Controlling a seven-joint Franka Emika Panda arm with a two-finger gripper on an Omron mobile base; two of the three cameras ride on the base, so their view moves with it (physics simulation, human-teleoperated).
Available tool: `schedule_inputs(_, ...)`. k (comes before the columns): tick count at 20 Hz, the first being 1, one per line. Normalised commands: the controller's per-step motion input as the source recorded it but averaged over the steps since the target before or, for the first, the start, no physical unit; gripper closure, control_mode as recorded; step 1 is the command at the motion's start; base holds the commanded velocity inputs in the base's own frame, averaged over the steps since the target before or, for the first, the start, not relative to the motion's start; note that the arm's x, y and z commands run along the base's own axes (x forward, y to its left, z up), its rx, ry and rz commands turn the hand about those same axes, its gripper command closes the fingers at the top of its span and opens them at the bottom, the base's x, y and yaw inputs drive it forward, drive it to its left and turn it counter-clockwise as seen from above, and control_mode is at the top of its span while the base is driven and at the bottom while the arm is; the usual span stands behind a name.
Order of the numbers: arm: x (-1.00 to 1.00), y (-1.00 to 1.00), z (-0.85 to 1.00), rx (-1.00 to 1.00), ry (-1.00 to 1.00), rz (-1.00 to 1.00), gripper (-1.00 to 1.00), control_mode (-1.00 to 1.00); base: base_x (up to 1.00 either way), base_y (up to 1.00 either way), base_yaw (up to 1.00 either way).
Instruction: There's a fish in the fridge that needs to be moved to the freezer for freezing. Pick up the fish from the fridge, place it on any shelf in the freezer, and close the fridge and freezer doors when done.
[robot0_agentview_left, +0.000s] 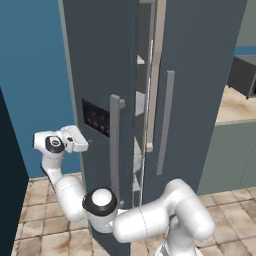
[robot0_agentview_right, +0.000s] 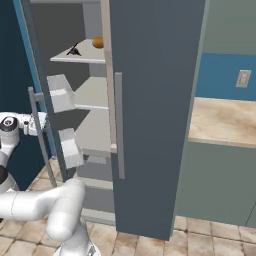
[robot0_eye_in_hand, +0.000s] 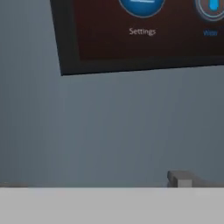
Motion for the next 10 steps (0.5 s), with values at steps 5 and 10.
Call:
schedule_inputs(5, 0.43, -1.00, 0.00, 0.13, 0.00, 0.00, -1.00, -1.00, 0.00, 0.00, 0.00)
schedule_inputs(10, 0.56, -1.00, 0.00, 0.15, 0.00, 0.00, -1.00, -1.00, 0.00, 0.00, 0.00)
